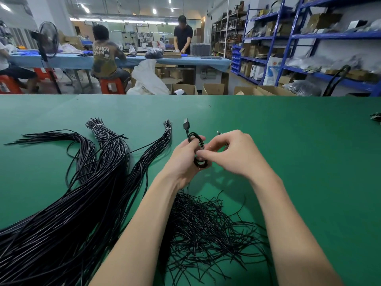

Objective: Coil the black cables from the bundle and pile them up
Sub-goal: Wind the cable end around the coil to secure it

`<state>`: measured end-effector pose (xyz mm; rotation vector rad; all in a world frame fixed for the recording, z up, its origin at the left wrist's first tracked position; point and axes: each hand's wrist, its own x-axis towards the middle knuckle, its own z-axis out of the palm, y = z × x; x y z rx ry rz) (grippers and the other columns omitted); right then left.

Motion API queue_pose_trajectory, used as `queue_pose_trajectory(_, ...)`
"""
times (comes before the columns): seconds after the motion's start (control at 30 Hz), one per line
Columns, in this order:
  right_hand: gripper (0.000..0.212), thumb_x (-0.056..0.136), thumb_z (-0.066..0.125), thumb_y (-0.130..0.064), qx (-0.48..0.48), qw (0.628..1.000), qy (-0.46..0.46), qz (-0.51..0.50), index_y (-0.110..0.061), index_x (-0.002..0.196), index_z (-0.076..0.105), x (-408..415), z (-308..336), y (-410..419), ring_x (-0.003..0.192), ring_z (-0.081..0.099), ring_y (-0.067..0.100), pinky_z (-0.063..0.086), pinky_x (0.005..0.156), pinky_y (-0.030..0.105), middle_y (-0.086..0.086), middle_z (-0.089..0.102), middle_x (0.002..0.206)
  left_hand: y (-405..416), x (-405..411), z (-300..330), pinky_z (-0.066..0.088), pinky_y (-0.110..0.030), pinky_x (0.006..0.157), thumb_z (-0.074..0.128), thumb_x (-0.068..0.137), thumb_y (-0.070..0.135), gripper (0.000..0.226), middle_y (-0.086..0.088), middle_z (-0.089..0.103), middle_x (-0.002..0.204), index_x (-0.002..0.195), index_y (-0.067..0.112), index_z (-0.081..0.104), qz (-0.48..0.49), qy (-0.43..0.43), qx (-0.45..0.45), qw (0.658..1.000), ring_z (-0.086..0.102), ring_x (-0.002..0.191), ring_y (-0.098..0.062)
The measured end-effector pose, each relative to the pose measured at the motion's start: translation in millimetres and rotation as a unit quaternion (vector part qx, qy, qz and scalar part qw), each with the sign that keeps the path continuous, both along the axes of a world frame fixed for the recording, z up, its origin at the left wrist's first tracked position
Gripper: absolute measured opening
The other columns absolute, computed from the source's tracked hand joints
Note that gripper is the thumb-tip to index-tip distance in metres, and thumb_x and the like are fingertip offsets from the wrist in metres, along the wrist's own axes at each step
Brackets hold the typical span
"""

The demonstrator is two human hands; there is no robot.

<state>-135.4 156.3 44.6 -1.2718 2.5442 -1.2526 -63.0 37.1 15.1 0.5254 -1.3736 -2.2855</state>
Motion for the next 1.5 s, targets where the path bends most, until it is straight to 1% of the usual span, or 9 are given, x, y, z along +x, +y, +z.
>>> queue_pose_trajectory(0.1, 0.025, 0.072, 0.081, -0.043, 0.09, 0.996, 0.023, 0.003, -0.035, 0.051, 0.07, 9.7, -2.4, -6.7, 0.056, 0.053, 0.003, 0.045, 0.059, 0.023, -0.015, 0.061, 0.05, -1.0, -0.3, 0.8, 0.042, -0.028, 0.06, 0.04, 0.107, 0.017, 0.019, -0.004, 0.056, 0.075, 0.106, 0.009, 0.057, 0.014, 0.015, 0.007, 1.0, 0.046, 0.06, -0.016)
queue_pose_trajectory(0.23, 0.018, 0.075, 0.082, -0.037, 0.119, 0.992, 0.031, -0.006, -0.03, 0.061, 0.073, 13.0, -5.8, -12.9, 0.072, 0.065, 0.014, 0.054, 0.074, 0.028, -0.006, 0.072, 0.068, -2.2, 1.0, 2.2, 0.04, -0.022, 0.049, 0.041, 0.107, 0.018, 0.02, 0.002, 0.054, 0.068, 0.105, 0.008, 0.058, 0.017, 0.017, 0.0, 1.0, 0.042, 0.056, -0.013)
queue_pose_trajectory(0.33, 0.016, 0.076, 0.084, -0.032, 0.116, 0.993, 0.0, 0.02, -0.03, 0.062, 0.076, 12.1, -3.7, -12.2, 0.062, 0.057, -0.016, 0.038, 0.058, 0.003, -0.025, 0.06, 0.05, -2.9, 1.7, 5.0, 0.043, -0.021, 0.05, 0.038, 0.108, 0.018, 0.023, 0.001, 0.054, 0.067, 0.105, 0.005, 0.057, 0.022, 0.04, 0.027, 0.999, 0.045, 0.059, -0.014)
queue_pose_trajectory(0.37, 0.016, 0.075, 0.085, -0.032, 0.125, 0.992, -0.01, 0.027, -0.03, 0.062, 0.076, 11.9, -2.7, -11.4, 0.057, 0.052, -0.021, 0.035, 0.053, 0.001, -0.029, 0.055, 0.044, -3.3, 2.2, 5.7, 0.044, -0.021, 0.051, 0.038, 0.109, 0.018, 0.023, 0.0, 0.054, 0.067, 0.105, 0.004, 0.056, 0.023, 0.05, 0.041, 0.998, 0.046, 0.059, -0.014)
queue_pose_trajectory(0.6, 0.019, 0.073, 0.085, -0.035, 0.155, 0.985, -0.055, 0.045, -0.027, 0.059, 0.075, 10.2, -3.2, -8.5, 0.04, 0.049, -0.002, 0.037, 0.047, 0.012, -0.015, 0.058, 0.044, -5.1, 4.6, 6.5, 0.045, -0.021, 0.051, 0.036, 0.109, 0.016, 0.021, 0.0, 0.051, 0.067, 0.102, 0.003, 0.051, 0.001, 0.075, 0.073, 0.995, 0.046, 0.059, -0.014)
queue_pose_trajectory(0.8, 0.014, 0.079, 0.085, -0.033, 0.268, 0.953, -0.113, 0.083, -0.021, 0.073, 0.08, 7.3, 4.3, 6.9, 0.055, 0.064, 0.005, 0.054, 0.059, 0.021, -0.001, 0.075, 0.066, -13.0, 5.8, 11.4, 0.053, -0.031, 0.06, 0.037, 0.109, 0.019, 0.021, 0.0, 0.049, 0.068, 0.097, 0.008, 0.05, -0.001, 0.103, 0.064, 0.993, 0.052, 0.057, -0.015)
queue_pose_trajectory(0.9, 0.019, 0.08, 0.084, -0.038, 0.204, 0.965, -0.145, 0.076, -0.019, 0.083, 0.08, -1.2, 19.5, 20.5, 0.06, 0.071, 0.006, 0.051, 0.053, 0.016, -0.004, 0.076, 0.071, -11.3, 8.4, 10.6, 0.054, -0.032, 0.06, 0.037, 0.109, 0.021, 0.021, 0.001, 0.048, 0.067, 0.095, 0.01, 0.049, -0.024, 0.097, 0.039, 0.994, 0.052, 0.058, -0.015)
queue_pose_trajectory(1.03, 0.026, 0.082, 0.08, -0.044, 0.124, 0.979, -0.152, 0.054, -0.019, 0.08, 0.08, 0.5, 19.1, 19.1, 0.06, 0.072, 0.008, 0.049, 0.05, 0.015, -0.005, 0.077, 0.074, -1.9, 6.1, 6.9, 0.055, -0.03, 0.06, 0.036, 0.109, 0.021, 0.024, 0.001, 0.051, 0.067, 0.092, 0.011, 0.051, -0.037, 0.081, 0.015, 0.996, 0.056, 0.065, -0.018)
queue_pose_trajectory(1.5, 0.022, 0.084, 0.081, -0.024, 0.113, 0.964, -0.221, 0.095, -0.017, 0.063, 0.077, 6.1, -4.1, 4.3, 0.051, 0.056, 0.003, 0.038, 0.045, 0.012, 0.0, 0.074, 0.067, -1.1, 4.3, 5.1, 0.053, -0.032, 0.057, 0.04, 0.108, 0.014, 0.016, -0.002, 0.052, 0.074, 0.096, 0.009, 0.049, 0.009, 0.114, 0.058, 0.992, 0.054, 0.06, -0.016)
